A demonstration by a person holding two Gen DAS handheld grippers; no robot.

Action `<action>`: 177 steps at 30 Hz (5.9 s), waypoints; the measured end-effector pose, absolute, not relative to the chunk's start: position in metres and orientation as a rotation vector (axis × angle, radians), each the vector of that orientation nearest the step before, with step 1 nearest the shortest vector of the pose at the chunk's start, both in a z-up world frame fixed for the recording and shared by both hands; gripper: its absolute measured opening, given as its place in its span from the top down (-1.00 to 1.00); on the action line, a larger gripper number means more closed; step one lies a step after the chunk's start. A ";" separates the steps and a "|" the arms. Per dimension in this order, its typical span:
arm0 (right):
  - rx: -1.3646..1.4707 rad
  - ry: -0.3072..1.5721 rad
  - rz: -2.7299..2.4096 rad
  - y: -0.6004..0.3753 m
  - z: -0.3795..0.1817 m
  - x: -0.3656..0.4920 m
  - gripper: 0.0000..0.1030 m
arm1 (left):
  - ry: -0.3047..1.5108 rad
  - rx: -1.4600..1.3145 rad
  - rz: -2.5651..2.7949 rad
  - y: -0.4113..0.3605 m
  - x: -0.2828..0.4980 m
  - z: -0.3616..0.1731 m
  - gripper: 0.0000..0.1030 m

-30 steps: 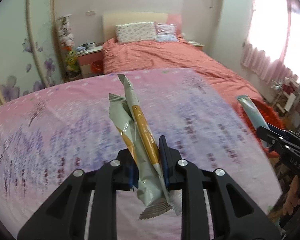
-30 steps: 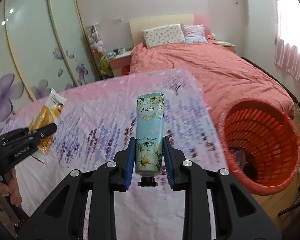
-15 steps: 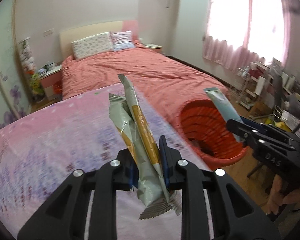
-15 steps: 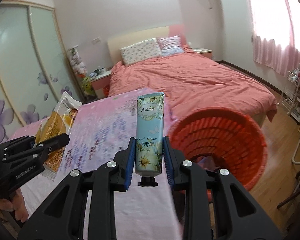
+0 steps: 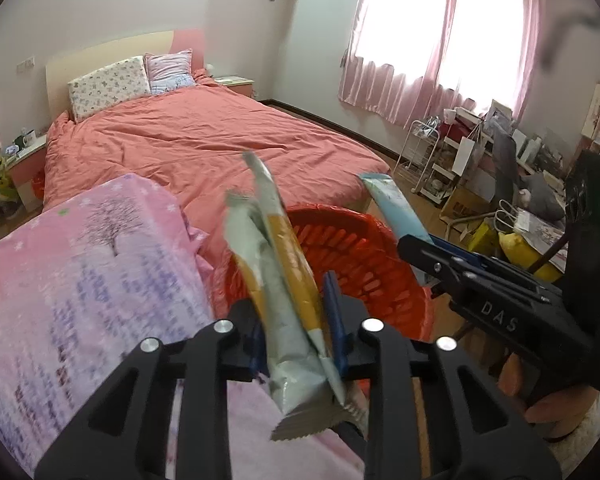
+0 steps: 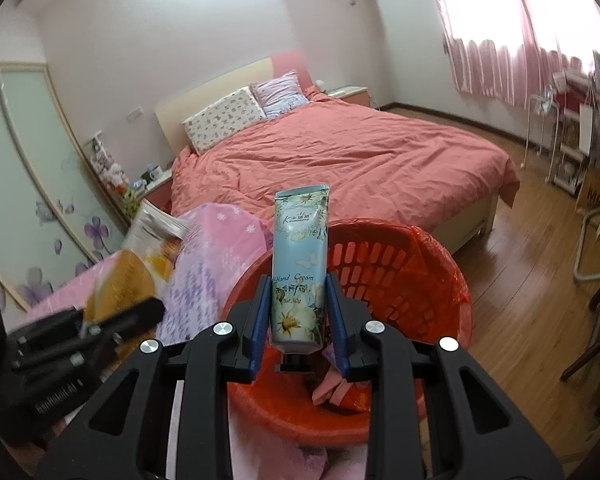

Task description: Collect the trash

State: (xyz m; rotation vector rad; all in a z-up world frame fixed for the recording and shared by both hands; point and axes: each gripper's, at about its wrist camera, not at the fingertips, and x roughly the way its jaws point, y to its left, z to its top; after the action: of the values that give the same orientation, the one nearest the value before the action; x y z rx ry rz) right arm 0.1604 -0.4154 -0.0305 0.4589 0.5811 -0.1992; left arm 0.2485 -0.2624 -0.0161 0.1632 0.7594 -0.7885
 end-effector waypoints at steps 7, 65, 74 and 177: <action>0.473 0.560 -0.236 -0.420 -0.038 0.152 -0.24 | 0.783 0.184 -0.696 -0.270 0.269 -0.038 -0.11; 0.104 0.531 -0.564 -0.223 -0.011 -0.017 -0.96 | 0.550 0.001 -0.106 0.012 0.024 -0.014 -0.92; 0.128 0.547 -0.500 -0.220 -0.013 -0.017 -0.96 | 0.557 -0.004 -0.107 0.011 0.026 -0.015 -0.92; 0.158 0.493 -0.505 -0.223 0.001 -0.021 -0.96 | 0.490 0.034 -0.043 -0.002 0.011 0.003 -0.92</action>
State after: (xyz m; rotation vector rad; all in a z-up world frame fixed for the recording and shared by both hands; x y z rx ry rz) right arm -0.0206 -0.2228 0.0008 0.1577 0.4926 -0.5054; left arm 0.0112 -0.0018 0.0033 0.0335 0.4899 -0.0433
